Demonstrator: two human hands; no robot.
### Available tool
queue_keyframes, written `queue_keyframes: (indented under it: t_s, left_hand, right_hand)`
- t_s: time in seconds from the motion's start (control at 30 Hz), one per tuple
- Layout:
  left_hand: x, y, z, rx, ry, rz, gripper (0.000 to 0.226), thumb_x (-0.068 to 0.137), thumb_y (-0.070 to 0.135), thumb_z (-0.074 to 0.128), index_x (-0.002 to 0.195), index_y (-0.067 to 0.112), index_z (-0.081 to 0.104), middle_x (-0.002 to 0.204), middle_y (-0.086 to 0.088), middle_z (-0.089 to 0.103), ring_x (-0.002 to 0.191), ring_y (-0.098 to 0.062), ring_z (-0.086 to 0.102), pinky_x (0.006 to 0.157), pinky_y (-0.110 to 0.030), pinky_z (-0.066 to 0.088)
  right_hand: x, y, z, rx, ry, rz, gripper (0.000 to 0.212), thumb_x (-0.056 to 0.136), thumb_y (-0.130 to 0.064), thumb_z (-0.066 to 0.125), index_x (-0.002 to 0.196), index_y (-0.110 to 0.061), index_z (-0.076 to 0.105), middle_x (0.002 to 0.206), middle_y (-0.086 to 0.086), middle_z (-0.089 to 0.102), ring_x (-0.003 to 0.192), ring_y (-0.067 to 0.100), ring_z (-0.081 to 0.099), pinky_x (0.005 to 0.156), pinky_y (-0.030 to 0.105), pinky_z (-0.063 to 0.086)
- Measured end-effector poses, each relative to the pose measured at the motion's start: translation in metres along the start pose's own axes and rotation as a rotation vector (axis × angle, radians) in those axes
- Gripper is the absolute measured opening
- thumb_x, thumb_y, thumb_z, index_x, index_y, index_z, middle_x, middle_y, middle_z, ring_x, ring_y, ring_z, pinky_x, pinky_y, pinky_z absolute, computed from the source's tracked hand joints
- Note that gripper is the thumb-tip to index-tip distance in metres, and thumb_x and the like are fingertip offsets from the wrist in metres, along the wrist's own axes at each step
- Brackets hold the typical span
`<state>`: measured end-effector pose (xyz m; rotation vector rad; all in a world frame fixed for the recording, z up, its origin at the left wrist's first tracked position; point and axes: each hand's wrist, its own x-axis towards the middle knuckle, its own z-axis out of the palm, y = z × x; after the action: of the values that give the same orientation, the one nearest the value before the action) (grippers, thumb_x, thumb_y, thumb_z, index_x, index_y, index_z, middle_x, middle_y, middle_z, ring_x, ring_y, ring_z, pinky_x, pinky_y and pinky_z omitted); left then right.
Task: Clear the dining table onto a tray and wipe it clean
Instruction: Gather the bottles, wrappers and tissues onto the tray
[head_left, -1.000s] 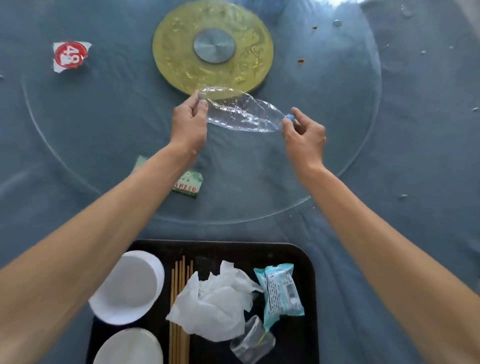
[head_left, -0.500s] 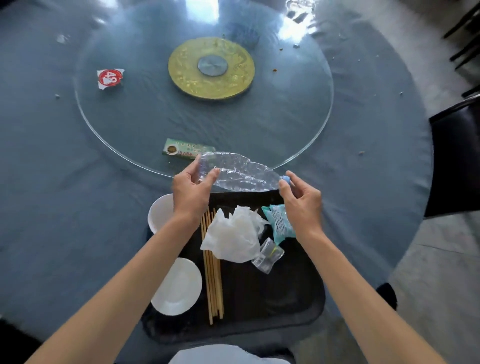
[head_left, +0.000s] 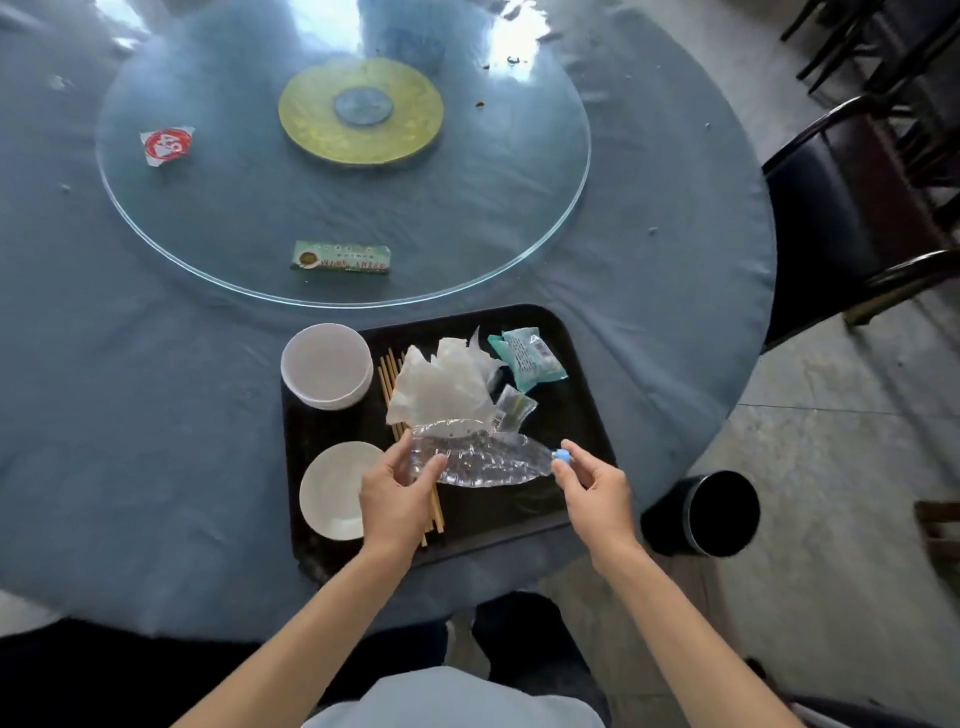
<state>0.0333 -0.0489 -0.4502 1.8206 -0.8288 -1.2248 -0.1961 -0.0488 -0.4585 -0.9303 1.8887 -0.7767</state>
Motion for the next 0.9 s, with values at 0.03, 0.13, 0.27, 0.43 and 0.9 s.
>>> queue_keyframes:
  t_s: [0.03, 0.13, 0.27, 0.43, 0.9]
  left_hand:
    - [-0.005, -0.006, 0.006, 0.001, 0.012, -0.012, 0.064, 0.083, 0.022, 0.082, 0.142, 0.016, 0.057, 0.135, 0.001, 0.065, 0.122, -0.003, 0.057, 0.106, -0.025, 0.045]
    - [-0.017, -0.016, 0.020, 0.008, 0.038, -0.036, 0.064, 0.084, 0.021, 0.082, 0.142, 0.012, 0.056, 0.138, -0.002, 0.063, 0.123, -0.004, 0.055, 0.108, -0.026, 0.044]
    - [-0.024, -0.026, 0.044, 0.039, 0.059, -0.040, 0.064, 0.086, 0.020, 0.081, 0.143, 0.011, 0.054, 0.141, -0.002, 0.060, 0.125, -0.007, 0.056, 0.106, -0.023, 0.043]
    - [-0.018, -0.032, 0.060, 0.077, 0.065, -0.063, 0.066, 0.085, 0.024, 0.081, 0.144, 0.012, 0.054, 0.139, -0.003, 0.062, 0.118, -0.004, 0.056, 0.099, -0.018, 0.041]
    - [-0.060, 0.007, 0.084, 0.410, 0.144, 0.282, 0.063, 0.097, 0.043, 0.060, 0.155, 0.031, 0.036, 0.156, 0.002, 0.045, 0.142, -0.021, 0.043, 0.115, -0.039, 0.036]
  right_hand:
    - [-0.001, 0.006, -0.001, -0.021, 0.005, 0.004, 0.037, 0.096, -0.020, 0.071, 0.133, -0.019, 0.068, 0.125, -0.008, 0.073, 0.099, -0.014, 0.064, 0.098, 0.013, 0.049]
    - [-0.002, 0.020, -0.005, -0.062, 0.017, 0.018, 0.039, 0.097, -0.020, 0.070, 0.136, -0.018, 0.066, 0.127, -0.006, 0.071, 0.106, 0.000, 0.065, 0.110, 0.031, 0.047]
    - [0.012, 0.038, -0.015, -0.104, 0.000, 0.028, 0.039, 0.098, -0.021, 0.069, 0.137, -0.017, 0.065, 0.126, -0.001, 0.072, 0.119, 0.013, 0.066, 0.113, 0.036, 0.045]
    - [0.025, 0.045, -0.022, -0.200, 0.019, -0.034, 0.039, 0.099, -0.032, 0.067, 0.137, -0.024, 0.066, 0.117, -0.001, 0.076, 0.117, 0.025, 0.064, 0.112, 0.040, 0.044]
    - [0.015, 0.033, -0.114, -0.277, -0.015, -0.216, 0.056, 0.094, -0.046, 0.068, 0.146, -0.029, 0.056, 0.114, 0.004, 0.077, 0.106, 0.018, 0.070, 0.102, 0.039, 0.051]
